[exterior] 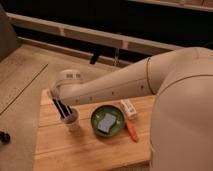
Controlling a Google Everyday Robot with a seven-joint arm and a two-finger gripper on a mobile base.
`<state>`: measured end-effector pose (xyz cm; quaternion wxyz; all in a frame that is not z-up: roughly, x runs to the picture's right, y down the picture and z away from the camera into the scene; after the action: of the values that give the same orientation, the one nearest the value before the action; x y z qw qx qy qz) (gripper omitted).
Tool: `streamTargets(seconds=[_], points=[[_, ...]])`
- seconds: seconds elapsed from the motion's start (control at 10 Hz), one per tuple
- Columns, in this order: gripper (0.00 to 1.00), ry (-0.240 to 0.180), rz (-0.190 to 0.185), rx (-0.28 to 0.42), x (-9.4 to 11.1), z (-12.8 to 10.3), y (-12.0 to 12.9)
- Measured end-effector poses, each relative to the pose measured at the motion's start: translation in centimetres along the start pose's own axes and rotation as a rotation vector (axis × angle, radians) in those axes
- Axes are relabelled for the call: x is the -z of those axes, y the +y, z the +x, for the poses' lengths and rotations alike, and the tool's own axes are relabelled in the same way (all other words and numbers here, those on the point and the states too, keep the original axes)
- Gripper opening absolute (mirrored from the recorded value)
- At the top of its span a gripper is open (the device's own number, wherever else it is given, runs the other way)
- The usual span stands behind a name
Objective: Place the eraser in the ceramic cup
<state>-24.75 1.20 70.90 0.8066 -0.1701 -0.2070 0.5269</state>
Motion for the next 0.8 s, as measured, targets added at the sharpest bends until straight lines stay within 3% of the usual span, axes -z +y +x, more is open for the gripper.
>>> streamTargets(seconds=[0.3, 0.8], points=[[0.03, 0.0, -0.014, -0.002, -0.3, 0.4, 0.4], [0.52, 0.013, -0.026, -0.012, -0.5, 1.1, 0.4]])
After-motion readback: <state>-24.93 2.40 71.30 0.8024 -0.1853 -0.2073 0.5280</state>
